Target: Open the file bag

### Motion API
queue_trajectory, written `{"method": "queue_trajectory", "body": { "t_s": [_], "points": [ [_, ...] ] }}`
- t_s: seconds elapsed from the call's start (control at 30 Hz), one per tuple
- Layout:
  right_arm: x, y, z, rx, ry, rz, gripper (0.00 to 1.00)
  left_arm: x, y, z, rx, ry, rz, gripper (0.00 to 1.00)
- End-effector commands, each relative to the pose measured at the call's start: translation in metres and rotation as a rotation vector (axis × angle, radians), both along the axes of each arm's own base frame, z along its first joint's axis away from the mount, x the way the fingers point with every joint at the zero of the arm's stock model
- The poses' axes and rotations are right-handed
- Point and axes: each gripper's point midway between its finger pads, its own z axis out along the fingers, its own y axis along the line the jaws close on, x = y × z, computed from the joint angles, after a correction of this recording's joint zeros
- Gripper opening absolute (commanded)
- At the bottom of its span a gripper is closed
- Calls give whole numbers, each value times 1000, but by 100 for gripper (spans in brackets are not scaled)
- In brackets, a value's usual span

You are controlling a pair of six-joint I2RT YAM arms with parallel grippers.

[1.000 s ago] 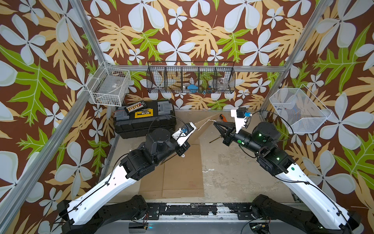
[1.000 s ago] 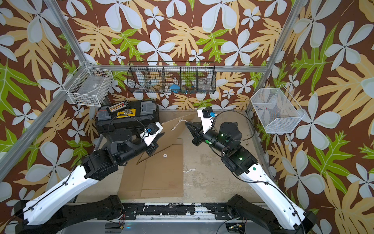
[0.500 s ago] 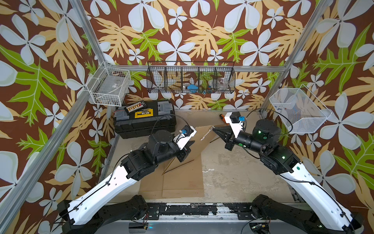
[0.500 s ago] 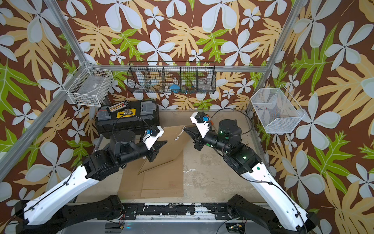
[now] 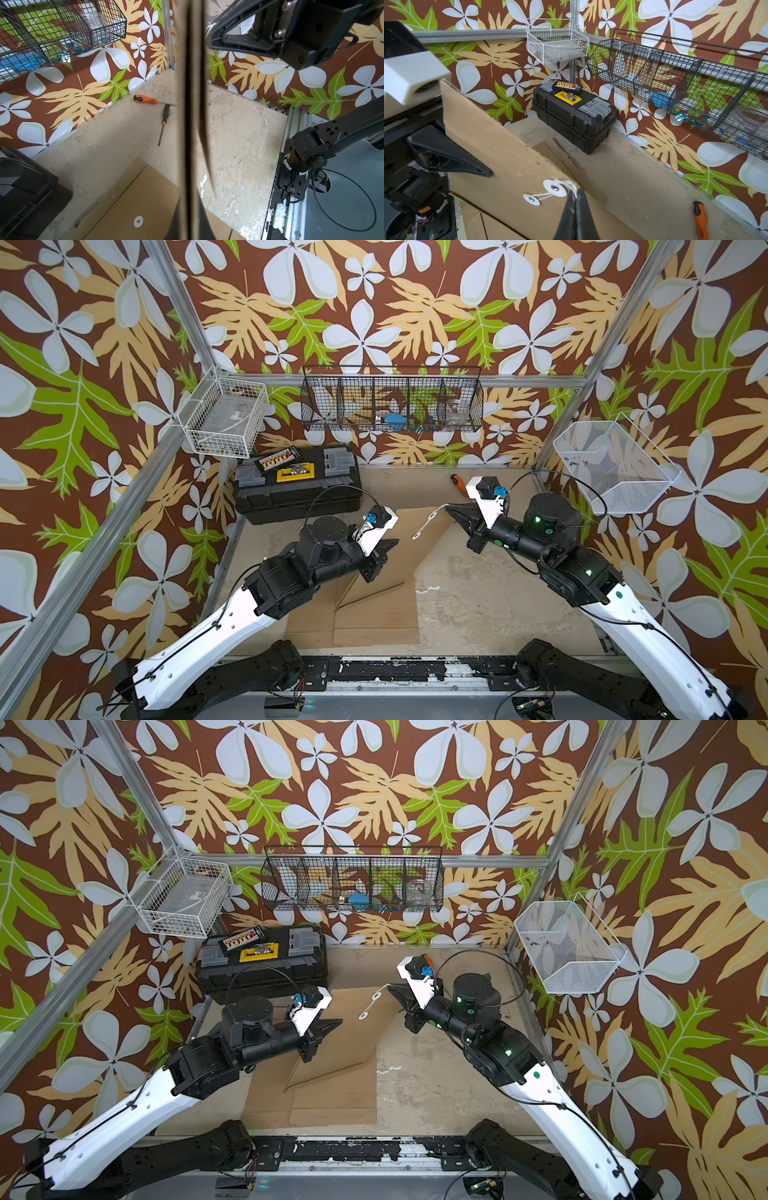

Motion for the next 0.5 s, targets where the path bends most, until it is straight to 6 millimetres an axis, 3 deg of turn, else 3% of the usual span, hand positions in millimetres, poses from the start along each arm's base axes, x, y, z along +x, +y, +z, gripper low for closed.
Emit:
{"method": "queue_trajectory", "body": {
  "t_s": [0.0,0.47],
  "points": [
    [6,-7,5,-5,-31,-53,0,-1,-3,14,-72,-9,-3,0],
    [0,-18,13,27,-61,-87,0,-16,-8,36,-324,29,-55,0]
  ]
}}
